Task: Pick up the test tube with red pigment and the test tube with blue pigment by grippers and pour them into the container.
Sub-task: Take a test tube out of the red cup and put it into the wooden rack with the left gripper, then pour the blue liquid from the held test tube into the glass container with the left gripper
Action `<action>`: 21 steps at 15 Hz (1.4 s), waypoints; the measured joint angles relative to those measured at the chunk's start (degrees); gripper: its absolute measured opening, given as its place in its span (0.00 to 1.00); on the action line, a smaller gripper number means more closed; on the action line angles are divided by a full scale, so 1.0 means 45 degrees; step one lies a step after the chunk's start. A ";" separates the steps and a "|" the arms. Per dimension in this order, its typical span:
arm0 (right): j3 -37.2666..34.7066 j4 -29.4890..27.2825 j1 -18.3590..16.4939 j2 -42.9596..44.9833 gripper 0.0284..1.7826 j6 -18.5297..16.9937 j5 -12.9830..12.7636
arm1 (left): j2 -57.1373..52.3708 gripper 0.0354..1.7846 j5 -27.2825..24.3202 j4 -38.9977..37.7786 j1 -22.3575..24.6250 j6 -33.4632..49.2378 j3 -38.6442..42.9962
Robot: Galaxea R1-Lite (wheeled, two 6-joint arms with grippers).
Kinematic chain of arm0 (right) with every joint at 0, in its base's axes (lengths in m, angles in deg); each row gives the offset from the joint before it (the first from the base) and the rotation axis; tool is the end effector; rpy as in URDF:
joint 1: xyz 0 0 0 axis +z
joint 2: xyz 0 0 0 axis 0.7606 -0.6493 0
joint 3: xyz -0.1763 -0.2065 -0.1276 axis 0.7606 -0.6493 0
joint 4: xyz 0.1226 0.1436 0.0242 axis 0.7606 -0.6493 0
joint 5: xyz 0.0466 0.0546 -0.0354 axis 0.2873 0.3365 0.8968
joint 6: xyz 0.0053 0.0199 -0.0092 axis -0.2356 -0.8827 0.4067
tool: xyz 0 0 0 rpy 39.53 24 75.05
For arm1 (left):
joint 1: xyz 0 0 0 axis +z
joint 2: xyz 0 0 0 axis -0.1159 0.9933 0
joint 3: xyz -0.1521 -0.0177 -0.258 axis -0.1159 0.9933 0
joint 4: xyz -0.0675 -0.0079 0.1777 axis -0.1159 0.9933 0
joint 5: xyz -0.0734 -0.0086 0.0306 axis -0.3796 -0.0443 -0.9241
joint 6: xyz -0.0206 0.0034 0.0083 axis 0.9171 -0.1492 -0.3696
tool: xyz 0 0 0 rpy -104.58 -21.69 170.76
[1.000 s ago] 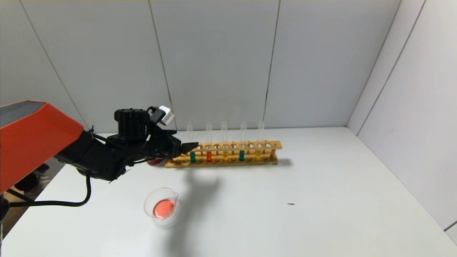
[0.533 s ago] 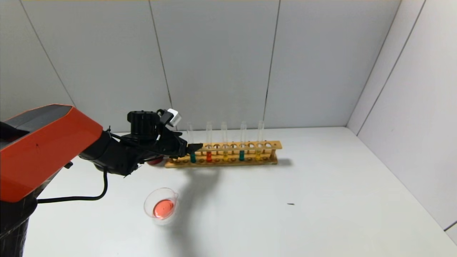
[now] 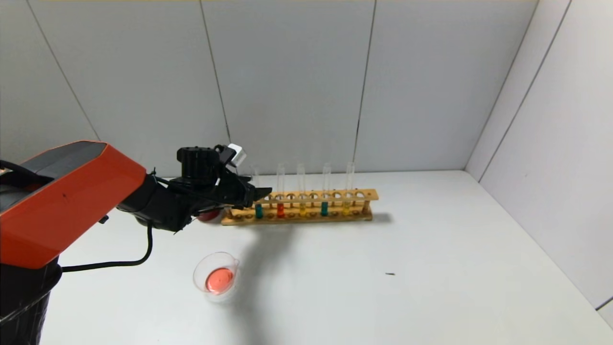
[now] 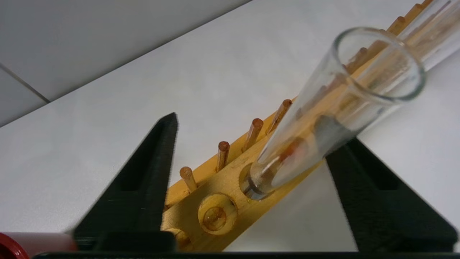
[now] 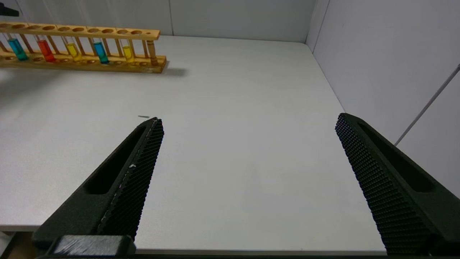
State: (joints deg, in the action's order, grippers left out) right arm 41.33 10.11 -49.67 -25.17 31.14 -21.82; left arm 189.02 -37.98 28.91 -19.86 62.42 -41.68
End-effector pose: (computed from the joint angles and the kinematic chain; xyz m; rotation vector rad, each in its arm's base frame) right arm -0.0228 0.0006 0.0758 -0.0455 -0.0007 0.0212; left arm 0.4265 -0.1091 0.0855 0.0878 0.2920 -0.6495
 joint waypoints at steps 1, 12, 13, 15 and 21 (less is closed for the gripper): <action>0.0000 0.0000 0.0000 0.0000 0.98 0.0000 0.0000 | 0.0027 0.61 0.0005 0.0005 -0.0024 0.0005 -0.0062; 0.0000 0.0000 0.0000 0.0000 0.98 0.0000 0.0005 | -0.0190 0.17 0.0024 0.0065 -0.0068 0.0005 -0.0271; 0.0000 0.0000 0.0000 0.0000 0.98 -0.0005 -0.0003 | -0.0371 0.17 0.0033 0.0206 -0.0073 0.0000 -0.0331; 0.0000 0.0000 0.0000 0.0000 0.98 0.0000 -0.0003 | -0.0845 0.17 0.0043 0.0691 -0.0073 -0.0016 -0.0501; 0.0000 0.0005 0.0000 0.0000 0.98 0.0000 0.0000 | -0.3099 0.17 -0.0016 0.2064 -0.0065 -0.0225 -0.0748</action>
State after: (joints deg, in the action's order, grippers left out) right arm 41.33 10.13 -49.67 -25.17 31.14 -21.82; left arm 175.08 -38.05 38.19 -20.15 61.41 -45.04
